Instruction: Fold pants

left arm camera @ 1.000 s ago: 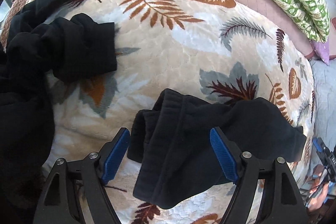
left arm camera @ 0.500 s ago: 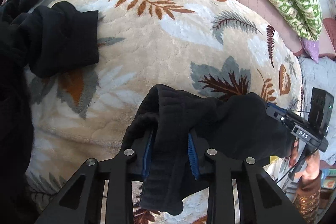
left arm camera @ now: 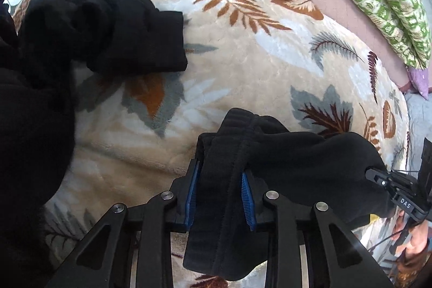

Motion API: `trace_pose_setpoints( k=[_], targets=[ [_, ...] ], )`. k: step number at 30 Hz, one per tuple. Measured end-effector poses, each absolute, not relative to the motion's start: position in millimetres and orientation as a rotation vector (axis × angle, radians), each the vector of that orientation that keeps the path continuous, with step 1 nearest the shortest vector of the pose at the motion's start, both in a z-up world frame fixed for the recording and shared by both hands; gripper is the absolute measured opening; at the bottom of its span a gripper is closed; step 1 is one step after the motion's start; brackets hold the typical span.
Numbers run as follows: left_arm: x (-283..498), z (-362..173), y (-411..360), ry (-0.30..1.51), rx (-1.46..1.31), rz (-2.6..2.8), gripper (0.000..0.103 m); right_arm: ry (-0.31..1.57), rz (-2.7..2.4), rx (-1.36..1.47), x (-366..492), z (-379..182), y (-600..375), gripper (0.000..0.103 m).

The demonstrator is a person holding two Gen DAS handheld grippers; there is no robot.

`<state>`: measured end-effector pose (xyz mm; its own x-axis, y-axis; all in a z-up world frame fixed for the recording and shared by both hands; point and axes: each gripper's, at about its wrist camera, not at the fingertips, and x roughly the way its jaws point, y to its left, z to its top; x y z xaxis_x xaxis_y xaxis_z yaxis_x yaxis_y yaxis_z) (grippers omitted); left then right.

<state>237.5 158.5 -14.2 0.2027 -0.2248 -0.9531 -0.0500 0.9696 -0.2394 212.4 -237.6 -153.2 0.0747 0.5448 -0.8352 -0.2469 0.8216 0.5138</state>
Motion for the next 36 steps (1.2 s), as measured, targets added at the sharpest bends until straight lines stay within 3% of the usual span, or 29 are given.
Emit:
trace_pose_setpoints(
  k=[4, 8, 11, 15, 24, 36],
  targets=[
    [236, -3, 167, 1.359, -0.307, -0.181, 0.04, 1.345, 0.601, 0.374, 209, -143, -248, 0.005],
    [222, 21, 185, 1.311, -0.379, -0.189, 0.063, 1.292, 0.58, 0.474, 192, -118, -289, 0.011],
    [204, 41, 188, 1.282, -0.396, -0.218, 0.064, 1.266, 0.469, 0.519, 174, -104, -343, 0.021],
    [171, 62, 133, 1.265, -0.295, -0.34, 0.073, 1.236, 0.231, 0.583, 144, -99, -432, 0.024],
    [129, 23, -43, 1.442, -0.3, -0.621, 0.073, 1.271, 0.04, 0.772, 97, -144, -519, 0.026],
    [148, -32, -59, 1.527, -0.509, -0.449, 0.071, 1.245, 0.129, 0.827, 98, -160, -511, 0.028]
  ],
)
